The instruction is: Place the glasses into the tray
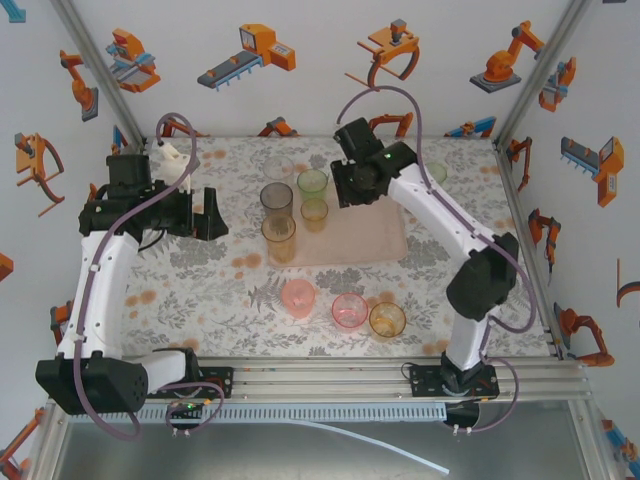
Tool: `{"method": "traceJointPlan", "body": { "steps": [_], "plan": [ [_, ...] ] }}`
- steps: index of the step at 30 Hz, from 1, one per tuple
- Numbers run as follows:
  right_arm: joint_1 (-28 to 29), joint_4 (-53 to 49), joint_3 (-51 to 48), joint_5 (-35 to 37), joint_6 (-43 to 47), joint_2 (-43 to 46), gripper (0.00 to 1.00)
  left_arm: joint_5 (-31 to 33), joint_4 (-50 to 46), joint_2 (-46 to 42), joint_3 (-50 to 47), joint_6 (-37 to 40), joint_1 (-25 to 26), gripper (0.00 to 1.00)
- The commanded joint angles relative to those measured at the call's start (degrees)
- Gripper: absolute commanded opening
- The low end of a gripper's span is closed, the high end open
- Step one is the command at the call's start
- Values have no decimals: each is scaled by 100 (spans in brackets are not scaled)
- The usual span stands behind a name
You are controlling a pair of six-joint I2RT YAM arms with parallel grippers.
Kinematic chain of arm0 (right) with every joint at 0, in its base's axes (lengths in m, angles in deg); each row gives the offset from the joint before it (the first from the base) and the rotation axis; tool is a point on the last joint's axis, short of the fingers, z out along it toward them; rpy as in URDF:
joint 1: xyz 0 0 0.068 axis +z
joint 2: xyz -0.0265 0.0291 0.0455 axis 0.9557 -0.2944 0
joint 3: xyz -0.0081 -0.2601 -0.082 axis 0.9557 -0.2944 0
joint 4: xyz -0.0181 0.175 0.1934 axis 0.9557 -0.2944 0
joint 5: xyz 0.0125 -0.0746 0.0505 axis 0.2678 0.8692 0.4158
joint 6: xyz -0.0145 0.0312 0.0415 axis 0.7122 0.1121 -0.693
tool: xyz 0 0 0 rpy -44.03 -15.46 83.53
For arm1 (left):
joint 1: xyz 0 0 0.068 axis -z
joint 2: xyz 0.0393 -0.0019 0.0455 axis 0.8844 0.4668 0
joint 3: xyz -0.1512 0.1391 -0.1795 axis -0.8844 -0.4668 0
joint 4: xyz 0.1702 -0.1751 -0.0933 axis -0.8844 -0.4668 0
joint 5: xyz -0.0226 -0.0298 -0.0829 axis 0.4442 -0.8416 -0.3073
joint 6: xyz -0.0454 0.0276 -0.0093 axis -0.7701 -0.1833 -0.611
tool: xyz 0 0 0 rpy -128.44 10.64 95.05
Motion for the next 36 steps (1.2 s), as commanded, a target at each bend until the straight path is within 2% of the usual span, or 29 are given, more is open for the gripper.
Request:
{"method": "traceJointPlan", "body": {
  "steps": [1,9,14,20,28,36],
  "plan": [
    [-118,6,-738,390,-9,755,43,-158,34,-279,-189,-55,-42,97],
    [-275,-183,-2593,464,-404,2356,43,-261,-65,-212,-99,-111,-152,97],
    [-283,-285,-3584,-90,-622,3276,44,-395,-46,10,22,-163,-163,97],
    [-275,-540,-4284,-560,-779,4161,43,-519,-35,252,179,-228,-160,97],
    [-250,-794,-4982,-799,-1053,4720,42,-446,-21,253,114,-220,-161,97],
    [-128,-867,-5107,-655,-1367,4721,41,-409,-54,256,137,-208,-165,97]
  ]
}}
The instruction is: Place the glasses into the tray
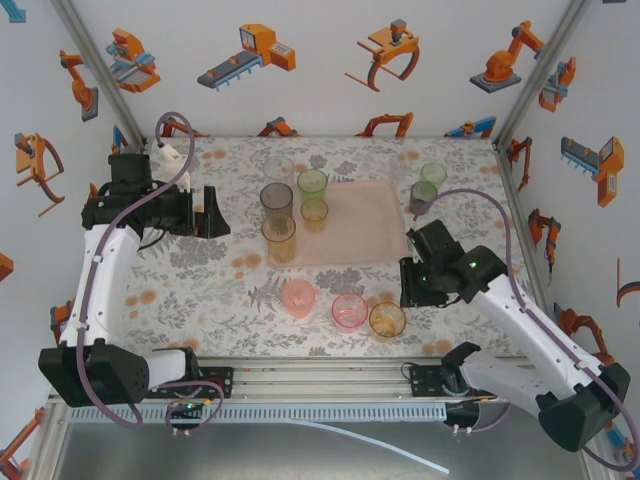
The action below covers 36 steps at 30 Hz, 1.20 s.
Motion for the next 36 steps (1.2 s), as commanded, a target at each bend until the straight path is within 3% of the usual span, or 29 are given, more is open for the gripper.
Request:
{"method": "traceJointPlan", "body": {
  "steps": [1,10,36],
  "plan": [
    [91,-64,-149,93,-394,97,40,-111,-41,-22,150,-44,-32,97],
    [238,-61,-255,448,-1054,322,40,-151,-48,-16,186,-59,-32,97],
    [572,442,-904,309,-1407,90,39,-169,-15,-67,96,-44,-30,97]
  ]
}}
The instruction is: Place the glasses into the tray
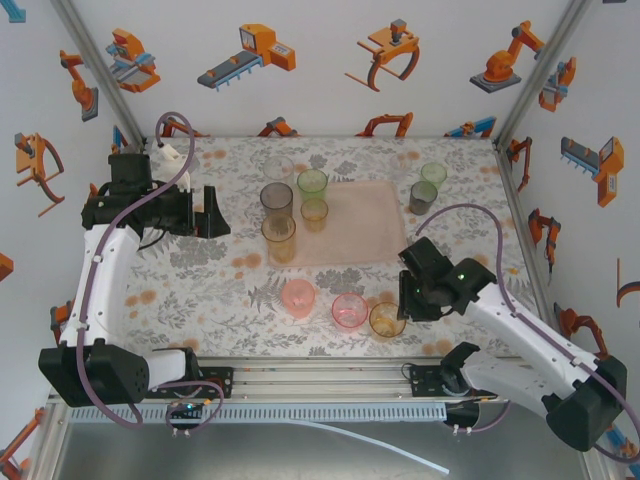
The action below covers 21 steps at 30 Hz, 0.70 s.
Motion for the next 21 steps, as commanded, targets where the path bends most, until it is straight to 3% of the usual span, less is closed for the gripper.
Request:
{"method": "traceJointPlan", "body": {
  "steps": [1,21],
  "plan": [
    [72,155,-117,13,-134,-58,39,-160,-14,-68,86,-47,-31,97],
    [191,266,-214,386,-269,-341,31,-151,4,-116,24,-47,-32,97]
  ]
}}
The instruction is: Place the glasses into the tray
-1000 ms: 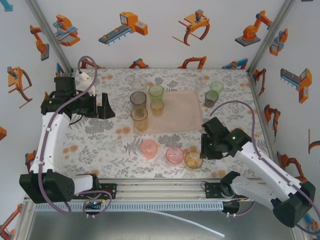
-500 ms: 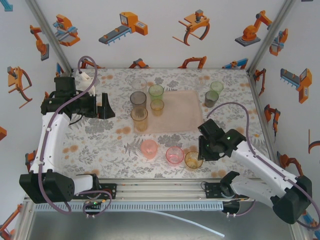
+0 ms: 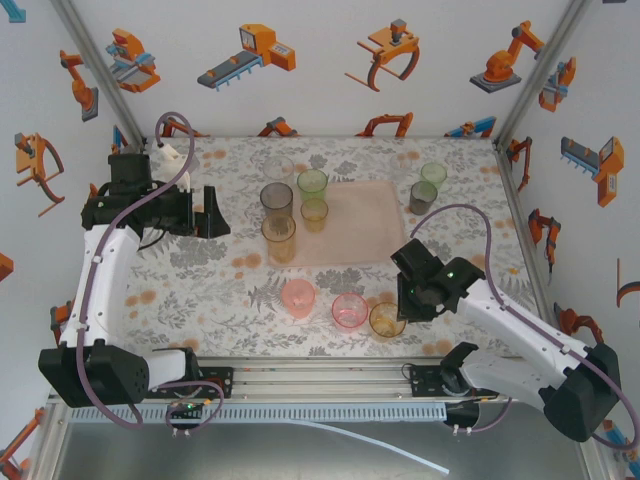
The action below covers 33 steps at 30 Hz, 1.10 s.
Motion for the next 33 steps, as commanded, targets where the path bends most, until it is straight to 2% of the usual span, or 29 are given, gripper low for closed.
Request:
{"method": "traceJointPlan", "body": {
  "steps": [1,6,27,33],
  "plan": [
    [49,48,-74,229,-136,-28,31,-155,4,-106,26,-46,-28,97],
    [65,48,-66,288,-145,-34,25,-155,11,-121,15,-46,-32,97],
    [136,282,-77,455,-145,-323,25,-136,21,-238,-49,-39,-32,97],
    [146,195,-48,565,-140,-276,20,-150,20,-260,-48,-51,-32,97]
  ]
}}
